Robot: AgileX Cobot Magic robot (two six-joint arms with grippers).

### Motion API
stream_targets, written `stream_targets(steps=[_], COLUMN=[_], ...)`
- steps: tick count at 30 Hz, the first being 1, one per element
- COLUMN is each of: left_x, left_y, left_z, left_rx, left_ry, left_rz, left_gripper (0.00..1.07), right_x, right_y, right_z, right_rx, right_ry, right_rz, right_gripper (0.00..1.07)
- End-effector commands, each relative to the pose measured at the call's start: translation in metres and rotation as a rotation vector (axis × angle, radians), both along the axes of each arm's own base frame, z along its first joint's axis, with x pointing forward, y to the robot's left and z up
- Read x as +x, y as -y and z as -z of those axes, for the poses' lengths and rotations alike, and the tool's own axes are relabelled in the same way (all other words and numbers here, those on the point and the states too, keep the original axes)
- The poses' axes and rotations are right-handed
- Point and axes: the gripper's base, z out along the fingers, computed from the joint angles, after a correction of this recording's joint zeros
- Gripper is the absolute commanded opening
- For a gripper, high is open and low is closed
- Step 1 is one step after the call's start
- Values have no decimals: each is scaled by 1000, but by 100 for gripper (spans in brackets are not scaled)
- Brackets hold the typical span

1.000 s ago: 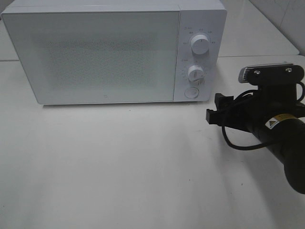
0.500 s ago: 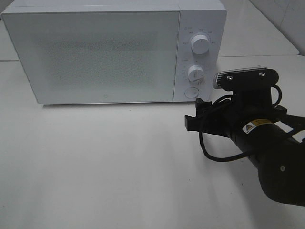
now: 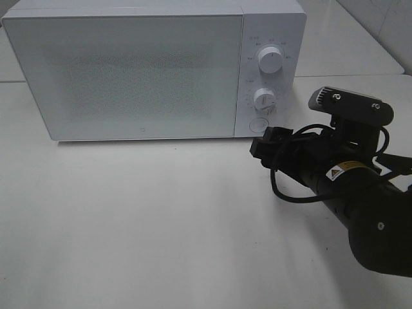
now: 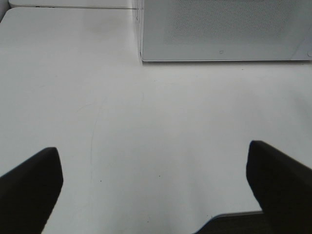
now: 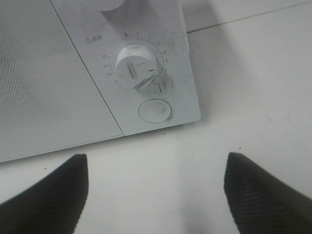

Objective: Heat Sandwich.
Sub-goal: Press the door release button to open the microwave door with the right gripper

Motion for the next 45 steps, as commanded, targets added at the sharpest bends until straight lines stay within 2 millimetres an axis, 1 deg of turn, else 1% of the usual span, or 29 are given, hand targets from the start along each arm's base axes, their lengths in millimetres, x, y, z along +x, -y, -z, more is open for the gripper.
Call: stream_targets(steps=[1, 4, 6, 7, 8, 10, 11, 12, 13, 14, 15, 16, 17, 18, 19, 20, 21, 22, 24, 25, 26, 27, 28, 30, 37, 42, 43, 45], left_x=[0, 0, 0, 0, 0, 0, 0, 0, 0, 0, 0, 0, 0, 0, 0, 0, 0, 0, 0, 0, 0, 0, 0, 0, 0, 0, 0, 0], left_y=[1, 1, 1, 1, 1, 1, 1, 1, 1, 1, 1, 1, 1, 1, 1, 1, 1, 1, 1, 1, 1, 1, 1, 1, 1, 1, 1, 1], left_z=[0, 0, 0, 0, 0, 0, 0, 0, 0, 0, 0, 0, 0, 0, 0, 0, 0, 0, 0, 0, 0, 0, 0, 0, 0, 0, 0, 0], left_rx=[-11, -11, -11, -11, -11, -11, -11, -11, -11, -11, -11, -11, -11, -11, -11, -11, -11, -11, -11, -11, -11, -11, -11, -11, -11, -11, -11, -11], left_ry=[14, 14, 14, 14, 14, 14, 14, 14, 14, 14, 14, 14, 14, 14, 14, 14, 14, 14, 14, 14, 14, 14, 14, 14, 14, 14, 14, 14], left_rz=[0, 0, 0, 0, 0, 0, 0, 0, 0, 0, 0, 0, 0, 0, 0, 0, 0, 0, 0, 0, 0, 0, 0, 0, 0, 0, 0, 0], left_gripper=[97, 97, 97, 97, 97, 97, 97, 97, 97, 97, 97, 97, 97, 97, 97, 97, 97, 97, 97, 97, 97, 97, 97, 97, 97, 97, 97, 97], right_x=[0, 0, 0, 0, 0, -1, -1, -1, -1, -1, -1, -1, -1, -1, -1, -1, -1, -1, -1, -1, -1, -1, -1, 0, 0, 11, 17, 18], right_y=[-4, -5, -5, -5, -5, -6, -6, -6, -6, -6, -6, -6, -6, -6, -6, -6, -6, -6, -6, -6, -6, -6, -6, -5, -6, -8, -9, -10], right_z=[-1, -2, -1, -1, -1, 0, 0, 0, 0, 0, 0, 0, 0, 0, 0, 0, 0, 0, 0, 0, 0, 0, 0, 0, 0, 3, 6, 7], right_rx=[123, 160, 226, 336, 336, 464, 598, 598, 658, 714, 806, 847, 847, 897, 943, 1023, 1061, 1061, 1128, 1166, 1181, 1181, 1192, 1222, 1229, 1219, 1224, 1223], right_ry=[-2, -3, -10, -31, -31, -54, -70, -70, -77, -82, -92, -96, -96, -101, -106, -114, -118, -118, -125, -128, -130, -130, -131, -130, -130, -128, -129, -137], right_rz=[28, 28, 51, 95, 95, 147, 203, 203, 228, 251, 289, 306, 306, 327, 347, 380, 396, 396, 424, 440, 447, 447, 451, 468, 469, 467, 477, 481], right_gripper=[76, 76, 76, 73, 73, 69, 64, 64, 61, 58, 52, 48, 48, 44, 40, 31, 27, 27, 17, 9, 5, 5, 1, 0, 0, 0, 0, 0])
